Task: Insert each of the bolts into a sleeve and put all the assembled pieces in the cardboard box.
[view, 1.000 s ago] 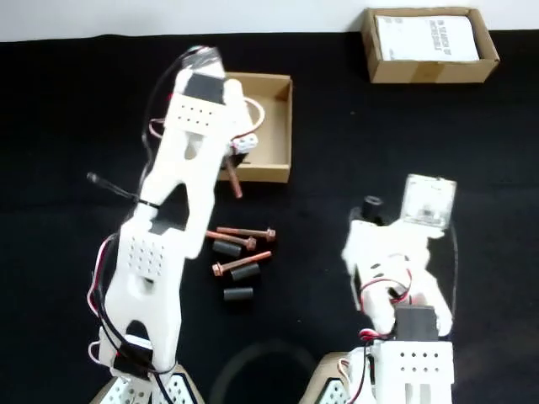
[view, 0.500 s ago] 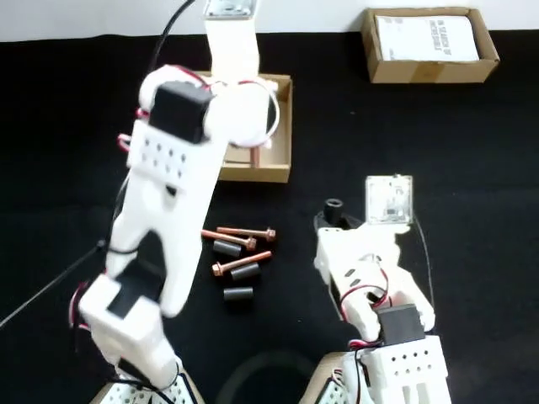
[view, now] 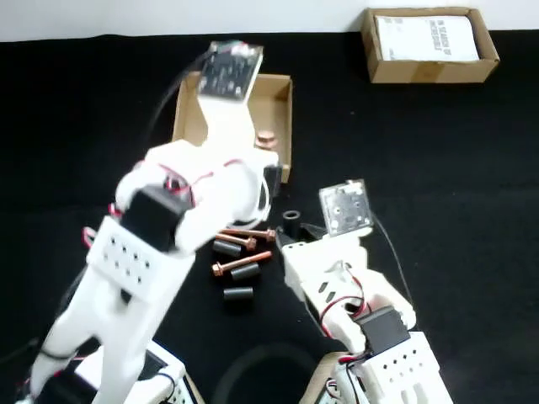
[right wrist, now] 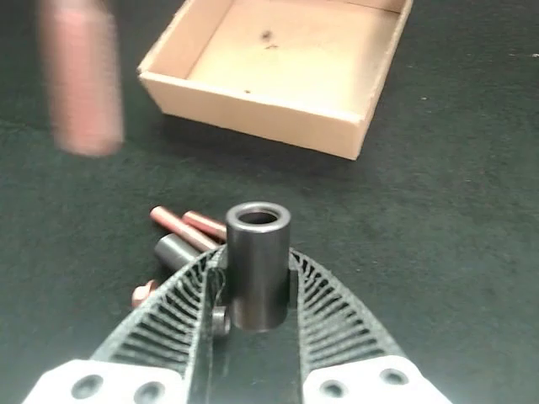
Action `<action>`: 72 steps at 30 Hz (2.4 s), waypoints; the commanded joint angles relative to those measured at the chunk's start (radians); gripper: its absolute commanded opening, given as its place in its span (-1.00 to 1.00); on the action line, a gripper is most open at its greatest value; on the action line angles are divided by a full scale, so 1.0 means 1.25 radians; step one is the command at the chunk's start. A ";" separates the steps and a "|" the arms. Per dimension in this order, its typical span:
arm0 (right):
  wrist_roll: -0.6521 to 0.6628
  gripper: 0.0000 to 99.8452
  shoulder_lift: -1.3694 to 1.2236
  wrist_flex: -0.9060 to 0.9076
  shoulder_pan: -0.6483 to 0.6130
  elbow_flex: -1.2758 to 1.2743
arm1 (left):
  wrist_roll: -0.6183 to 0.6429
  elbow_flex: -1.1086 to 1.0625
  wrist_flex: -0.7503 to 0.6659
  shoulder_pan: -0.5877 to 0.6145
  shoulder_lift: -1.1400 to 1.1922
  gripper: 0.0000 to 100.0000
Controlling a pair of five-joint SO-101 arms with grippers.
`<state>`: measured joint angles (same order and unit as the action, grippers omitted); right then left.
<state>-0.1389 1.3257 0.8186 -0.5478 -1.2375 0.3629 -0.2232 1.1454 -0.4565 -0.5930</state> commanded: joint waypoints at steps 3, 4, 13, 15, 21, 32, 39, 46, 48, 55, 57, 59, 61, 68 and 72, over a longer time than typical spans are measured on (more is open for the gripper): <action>-0.001 -0.99 0.014 -0.012 -0.009 0.041 | -0.001 -0.263 -0.260 -0.015 -0.177 -0.98; -0.001 -0.99 0.014 -0.012 -0.009 0.041 | -0.001 -0.290 -0.280 -0.023 -0.192 -0.98; -0.002 -0.99 0.010 -0.018 -0.017 0.042 | 0.005 -0.380 -0.379 -0.074 -0.211 -0.98; -0.002 -0.99 0.013 -0.018 -0.018 0.042 | 0.005 -0.385 -0.385 -0.080 -0.211 -0.98; -0.002 -0.99 0.013 -0.018 -0.020 0.042 | 0.005 -0.391 -0.396 -0.087 -0.211 -0.98; -0.002 -0.99 0.014 -0.017 -0.018 0.042 | 0.005 -0.455 -0.398 -0.085 -0.211 -0.98; -0.001 -0.99 0.014 -0.017 -0.017 0.042 | 0.016 -0.505 -0.438 -0.090 -0.214 -0.98; -0.001 -0.99 0.014 -0.018 -0.015 0.044 | 0.049 -0.504 -0.351 -0.131 -0.217 -0.98; -0.001 -0.99 0.014 -0.018 -0.014 0.053 | 0.049 -0.504 -0.313 -0.136 -0.217 -0.98; -0.001 -0.99 0.014 -0.042 0.036 0.069 | 0.045 -0.500 -0.237 -0.128 -0.217 -0.79; -0.001 -0.99 0.014 -0.045 0.037 0.069 | 0.044 -0.492 -0.190 -0.128 -0.218 -0.57; -0.001 -0.99 0.014 -0.045 0.039 0.068 | 0.044 -0.461 -0.125 -0.128 -0.218 -0.41; -0.005 -0.99 0.014 -0.045 0.042 0.068 | 0.044 -0.423 -0.071 -0.128 -0.218 -0.36; -0.006 -0.99 0.012 -0.046 0.127 0.069 | 0.043 -0.272 0.097 -0.128 -0.218 -0.36; -0.006 -0.99 0.008 -0.046 0.181 0.083 | 0.048 -0.120 0.218 -0.133 -0.218 -0.36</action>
<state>-0.1389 1.3241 0.7925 -0.3790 -1.2252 0.4227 -0.5209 1.3234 -0.6068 -0.8539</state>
